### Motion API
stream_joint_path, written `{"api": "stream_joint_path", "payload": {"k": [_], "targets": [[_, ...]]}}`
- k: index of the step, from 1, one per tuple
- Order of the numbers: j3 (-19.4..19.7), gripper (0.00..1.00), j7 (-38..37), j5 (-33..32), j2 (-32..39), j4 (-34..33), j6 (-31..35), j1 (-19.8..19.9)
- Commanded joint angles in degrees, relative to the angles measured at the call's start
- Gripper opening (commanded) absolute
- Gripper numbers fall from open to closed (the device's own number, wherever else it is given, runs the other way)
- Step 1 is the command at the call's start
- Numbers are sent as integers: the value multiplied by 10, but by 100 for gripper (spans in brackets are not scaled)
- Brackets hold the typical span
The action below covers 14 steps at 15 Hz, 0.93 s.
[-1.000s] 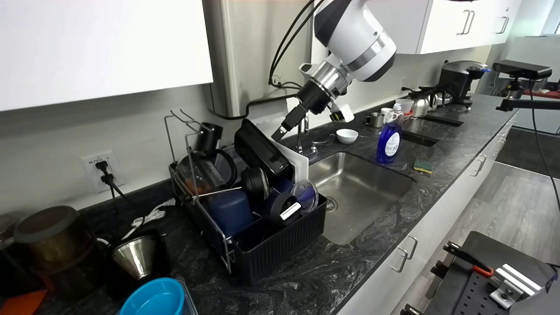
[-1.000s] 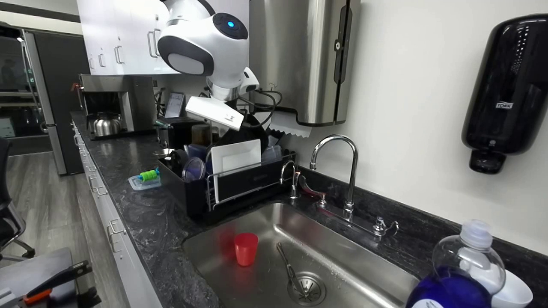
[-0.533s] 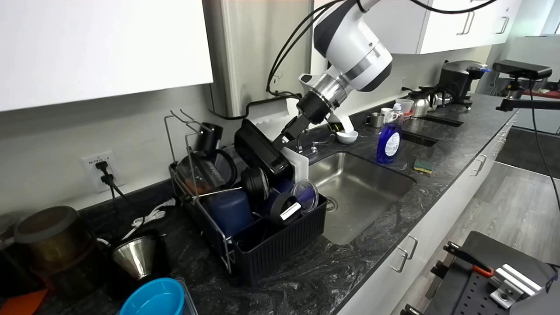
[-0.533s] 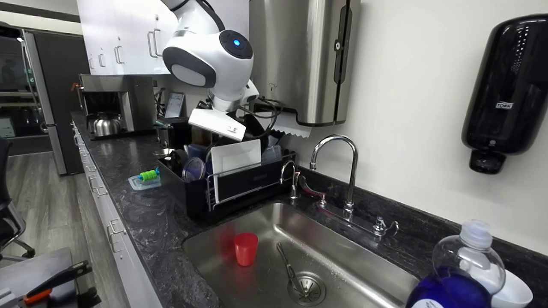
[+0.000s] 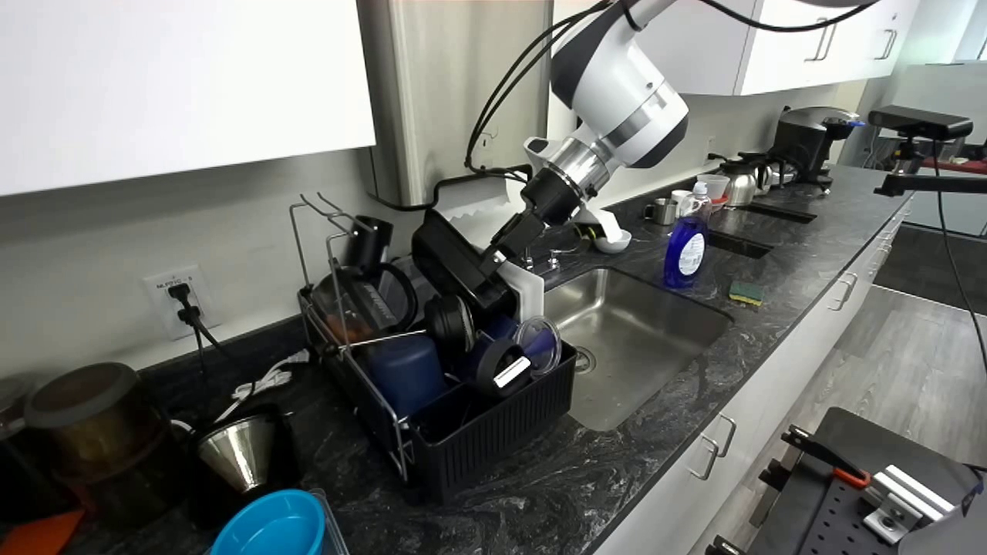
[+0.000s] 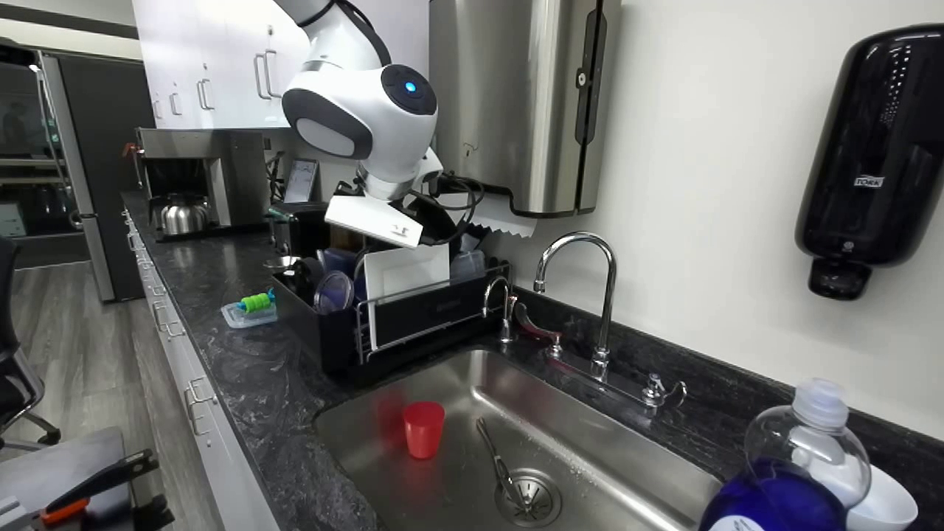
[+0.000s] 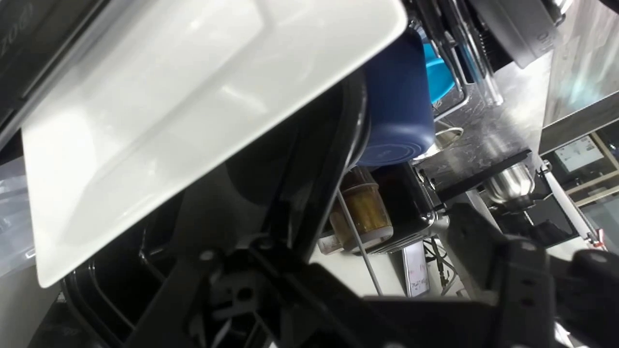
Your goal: Remove the black lunchbox from the dishrack and put it in the sink
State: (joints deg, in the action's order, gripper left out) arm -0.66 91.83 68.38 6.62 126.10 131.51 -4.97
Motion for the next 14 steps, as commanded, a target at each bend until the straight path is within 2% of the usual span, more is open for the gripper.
{"api": "stream_joint_path", "payload": {"k": [1,8,10,14], "targets": [[-10,52,31,21,5,-4,-13,14],[-9,3,47,26,3,-2,-17,16],[-9,0,48,27,3,-2,-17,16],[-8,1,49,28,-3,-1,-16,17]]}}
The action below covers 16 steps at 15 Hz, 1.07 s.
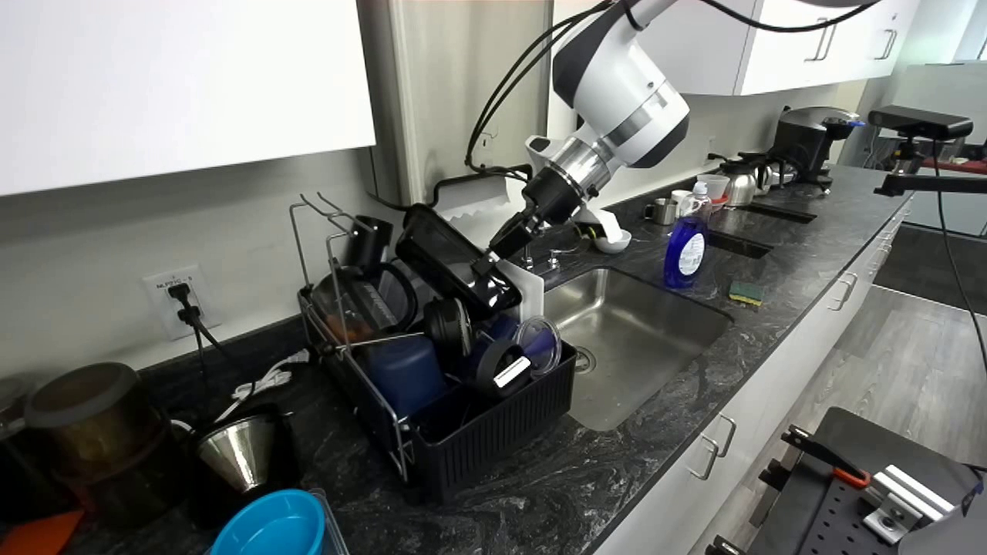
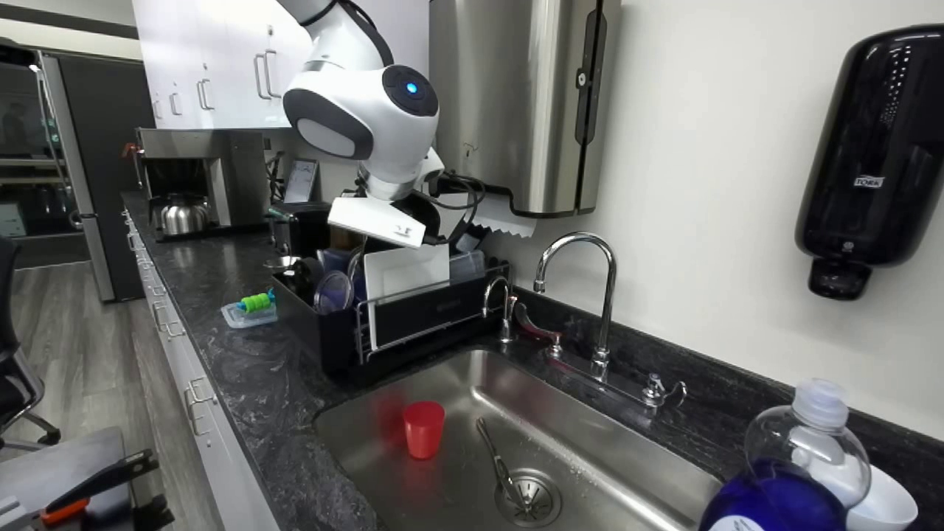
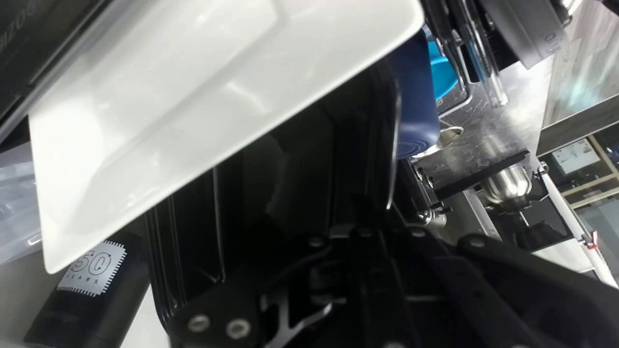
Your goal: Remove the black lunchbox from the dishrack and put it in the sink
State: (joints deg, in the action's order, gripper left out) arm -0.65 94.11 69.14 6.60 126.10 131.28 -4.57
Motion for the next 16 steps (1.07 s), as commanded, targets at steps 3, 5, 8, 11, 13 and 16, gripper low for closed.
{"api": "stream_joint_path", "payload": {"k": [3,5,8,11,13,16], "targets": [[-10,2,16,15,-16,0,-11,11],[-13,2,7,14,-31,0,-10,8],[-19,2,-17,8,-57,-2,-18,4],[-25,2,-48,0,-79,-1,-31,0],[-28,2,-70,-9,-91,2,-44,-2],[-29,2,-107,-29,-109,9,-70,-1]]}}
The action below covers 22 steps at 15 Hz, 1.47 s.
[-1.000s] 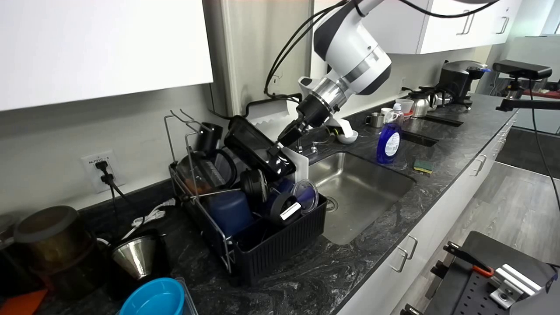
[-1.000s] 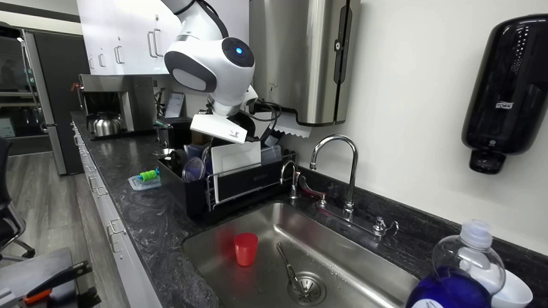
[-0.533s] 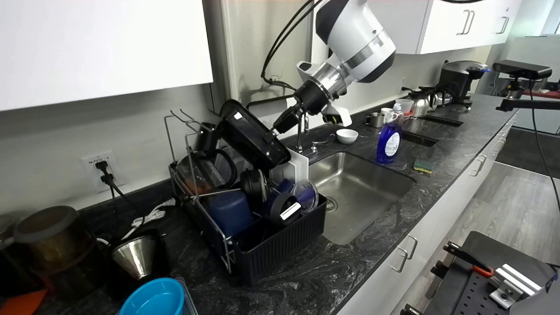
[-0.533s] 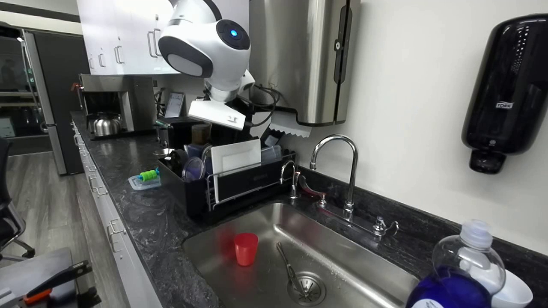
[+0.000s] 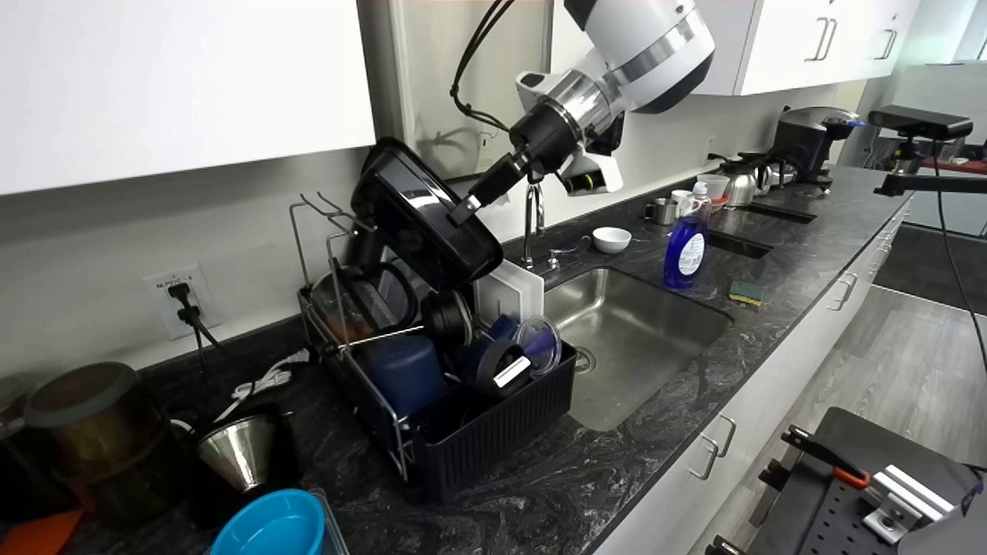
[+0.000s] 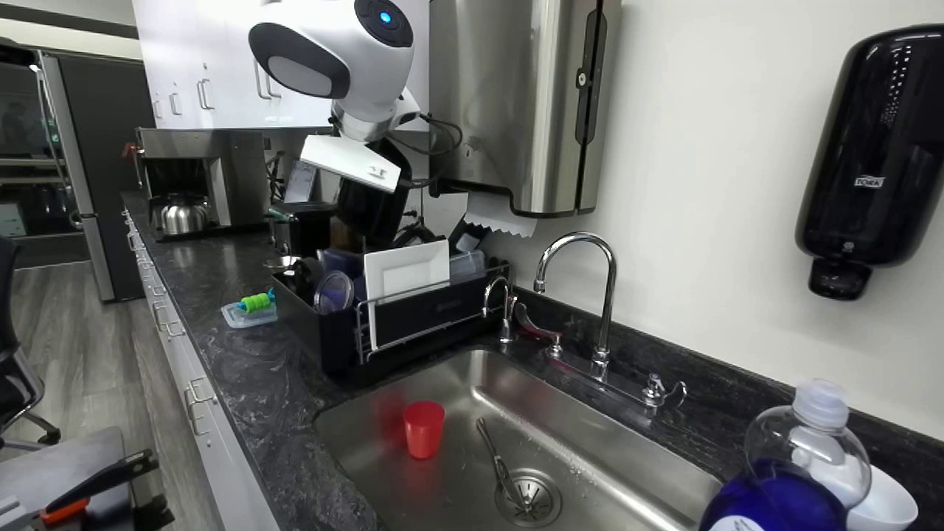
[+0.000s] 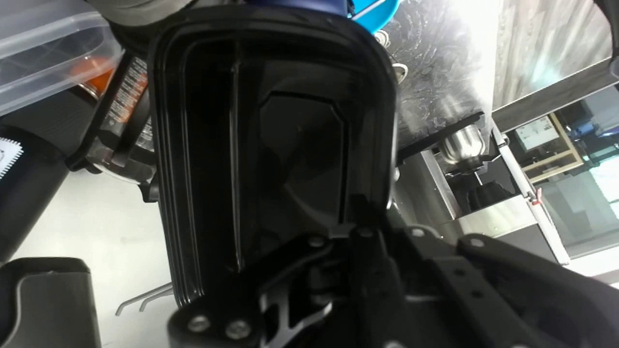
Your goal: Remove the black lunchbox from the dishrack and put it in the sink
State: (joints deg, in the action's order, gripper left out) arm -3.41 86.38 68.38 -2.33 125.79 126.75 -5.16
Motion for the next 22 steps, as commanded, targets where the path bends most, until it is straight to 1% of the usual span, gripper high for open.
{"api": "stream_joint_path", "payload": {"k": [1,6,9,13,18,22], "targets": [[-1,2,-41,-31,-27,15,-32,5],[1,2,-98,-99,-77,37,-55,7],[5,2,-118,-139,-109,51,-62,7],[17,2,-113,-205,-143,72,-80,8],[43,2,-108,-309,-159,81,-109,12],[58,2,-107,-357,-169,80,-115,7]]}}
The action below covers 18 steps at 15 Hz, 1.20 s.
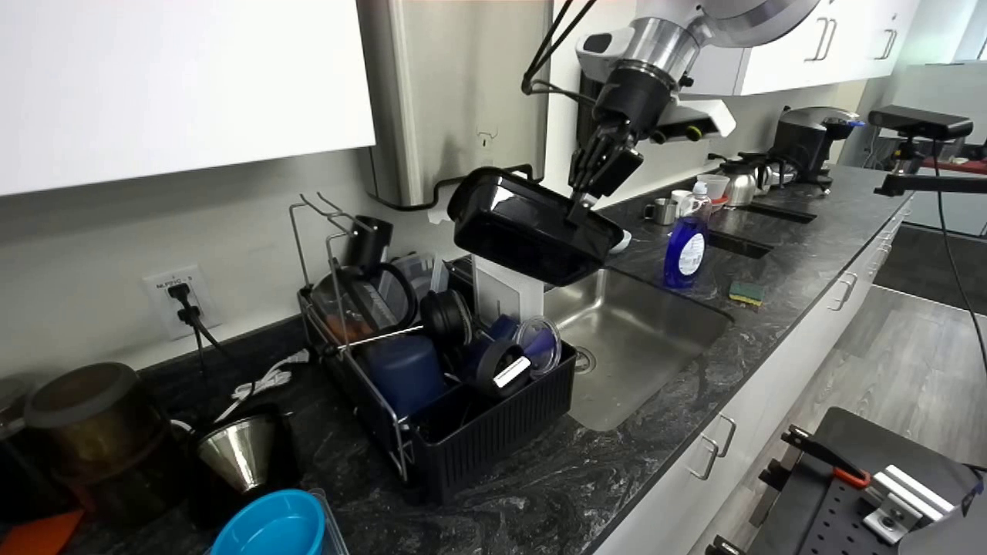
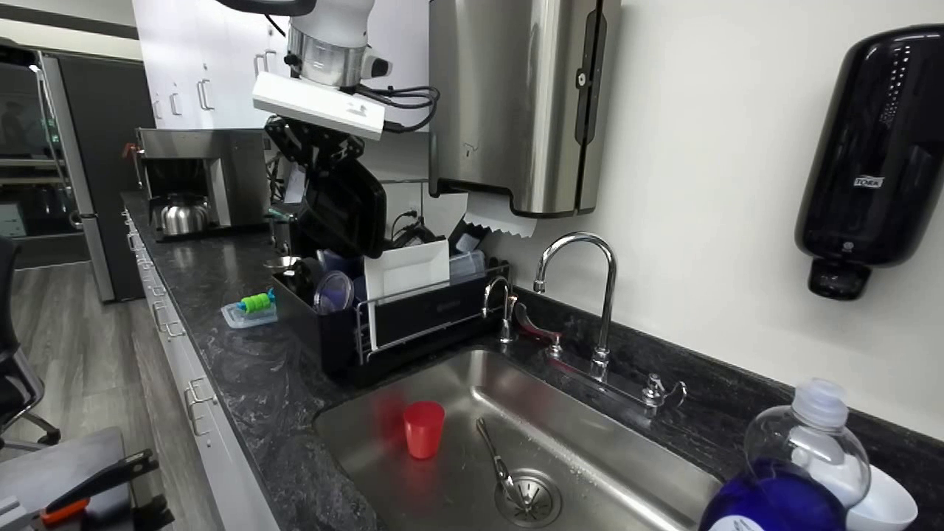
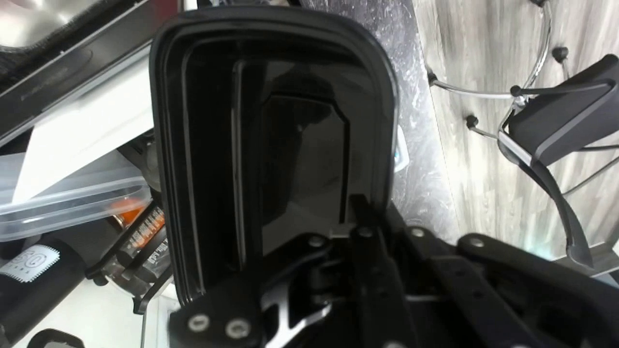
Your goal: Remove the black lunchbox from the dishrack and put it in the sink
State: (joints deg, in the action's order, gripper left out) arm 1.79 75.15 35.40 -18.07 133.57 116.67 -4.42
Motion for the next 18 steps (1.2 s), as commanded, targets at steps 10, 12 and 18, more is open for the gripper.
{"api": "stream_joint_path", "payload": {"k": [10,12,18], "targets": [[46,2,8,-95,-31,2,9,8],[54,2,6,-113,-30,3,17,14],[67,2,-30,-154,-20,25,82,39]]}}
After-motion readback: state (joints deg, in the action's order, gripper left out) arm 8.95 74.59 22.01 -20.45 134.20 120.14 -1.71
